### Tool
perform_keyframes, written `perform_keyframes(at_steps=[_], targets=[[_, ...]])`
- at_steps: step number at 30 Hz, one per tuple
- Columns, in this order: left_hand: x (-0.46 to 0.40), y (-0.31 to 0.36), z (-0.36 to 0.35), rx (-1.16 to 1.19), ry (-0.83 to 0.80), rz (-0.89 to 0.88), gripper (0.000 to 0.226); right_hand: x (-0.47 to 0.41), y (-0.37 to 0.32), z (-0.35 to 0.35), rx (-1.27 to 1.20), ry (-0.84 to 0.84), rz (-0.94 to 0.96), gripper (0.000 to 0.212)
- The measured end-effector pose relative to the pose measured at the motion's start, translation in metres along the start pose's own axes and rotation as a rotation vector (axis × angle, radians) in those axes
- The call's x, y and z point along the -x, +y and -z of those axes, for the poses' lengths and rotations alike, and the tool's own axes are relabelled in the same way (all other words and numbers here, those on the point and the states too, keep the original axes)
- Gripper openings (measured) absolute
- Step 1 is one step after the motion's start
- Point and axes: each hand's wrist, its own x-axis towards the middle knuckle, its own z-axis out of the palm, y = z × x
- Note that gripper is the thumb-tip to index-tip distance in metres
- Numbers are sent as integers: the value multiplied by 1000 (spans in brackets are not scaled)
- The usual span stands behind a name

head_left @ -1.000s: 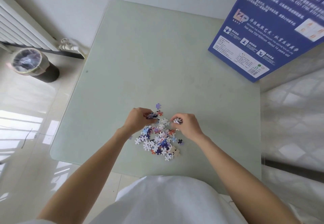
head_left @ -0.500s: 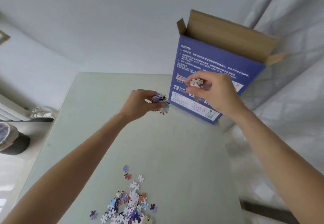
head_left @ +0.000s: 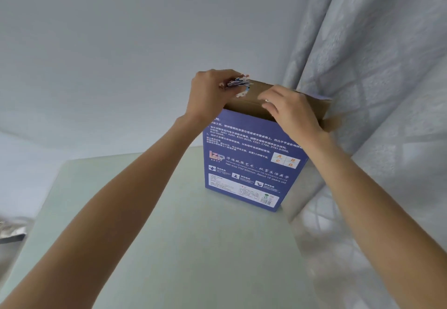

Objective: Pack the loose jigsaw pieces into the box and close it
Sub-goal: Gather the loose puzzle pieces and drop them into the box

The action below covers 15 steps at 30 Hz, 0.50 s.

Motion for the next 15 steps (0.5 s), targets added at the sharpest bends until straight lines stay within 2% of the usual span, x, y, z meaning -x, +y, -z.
perform_keyframes(at_steps=[4,10,15], targets=[[-13,-6,-10,-117,-61,-49,20,3,6,-3,-3,-143,-57,10],[-17,-10,-23,-116,-261,-79,18,7,1,2,-45,-220,-181,23],[-34,-6,-33,-427,-473,-117,20,13,-2,1,-108,-233,-301,24]])
